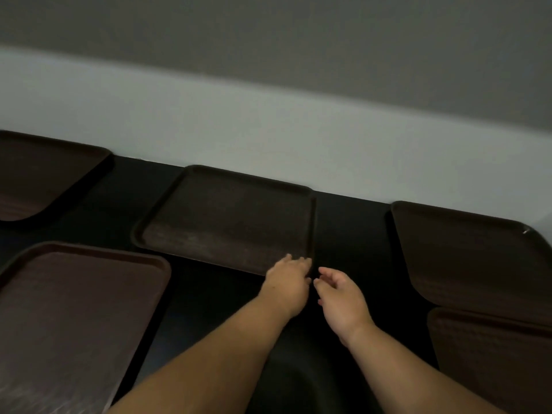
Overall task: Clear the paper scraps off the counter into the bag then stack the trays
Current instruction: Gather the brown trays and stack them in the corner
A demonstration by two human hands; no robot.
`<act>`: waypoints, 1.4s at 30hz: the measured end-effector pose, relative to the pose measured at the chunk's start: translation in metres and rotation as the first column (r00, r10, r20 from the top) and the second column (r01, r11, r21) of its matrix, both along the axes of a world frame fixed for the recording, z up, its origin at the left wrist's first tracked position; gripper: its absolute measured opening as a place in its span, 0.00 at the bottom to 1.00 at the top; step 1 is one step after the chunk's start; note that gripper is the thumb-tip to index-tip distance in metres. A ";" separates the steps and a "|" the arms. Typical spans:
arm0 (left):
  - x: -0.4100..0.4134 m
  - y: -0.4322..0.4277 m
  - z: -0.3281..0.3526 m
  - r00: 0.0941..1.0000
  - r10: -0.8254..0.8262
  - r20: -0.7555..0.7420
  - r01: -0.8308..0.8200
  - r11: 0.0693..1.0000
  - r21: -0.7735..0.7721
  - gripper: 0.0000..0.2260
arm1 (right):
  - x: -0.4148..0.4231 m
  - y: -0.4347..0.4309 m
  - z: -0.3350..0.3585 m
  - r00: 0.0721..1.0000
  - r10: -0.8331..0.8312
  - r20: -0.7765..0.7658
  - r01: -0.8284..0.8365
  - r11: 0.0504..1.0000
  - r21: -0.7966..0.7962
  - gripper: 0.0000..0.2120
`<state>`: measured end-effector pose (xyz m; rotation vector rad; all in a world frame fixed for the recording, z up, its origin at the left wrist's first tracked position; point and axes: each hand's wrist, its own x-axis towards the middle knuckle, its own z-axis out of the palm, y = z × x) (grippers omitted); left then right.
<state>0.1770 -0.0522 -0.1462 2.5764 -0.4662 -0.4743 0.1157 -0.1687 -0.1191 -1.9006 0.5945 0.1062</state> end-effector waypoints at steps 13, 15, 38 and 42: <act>-0.031 0.061 -0.019 0.897 0.343 0.279 -0.369 0.929 0.043 0.20 | -0.024 -0.042 -0.031 0.982 0.188 -0.019 -0.166 0.809 -0.563 0.22; -0.028 0.056 -0.020 0.898 0.331 0.290 -0.360 0.931 0.053 0.20 | -0.021 -0.038 -0.036 0.980 0.194 -0.051 -0.183 0.762 -0.622 0.23; -0.036 0.057 -0.018 0.861 0.305 0.406 -0.343 0.939 0.022 0.19 | -0.008 -0.042 -0.043 0.988 -0.151 -0.007 0.092 0.638 -0.764 0.17; -0.037 0.059 -0.015 0.889 0.207 0.409 -0.263 0.961 0.087 0.25 | -0.010 -0.044 -0.041 0.994 -0.097 -0.059 0.020 0.663 -0.748 0.20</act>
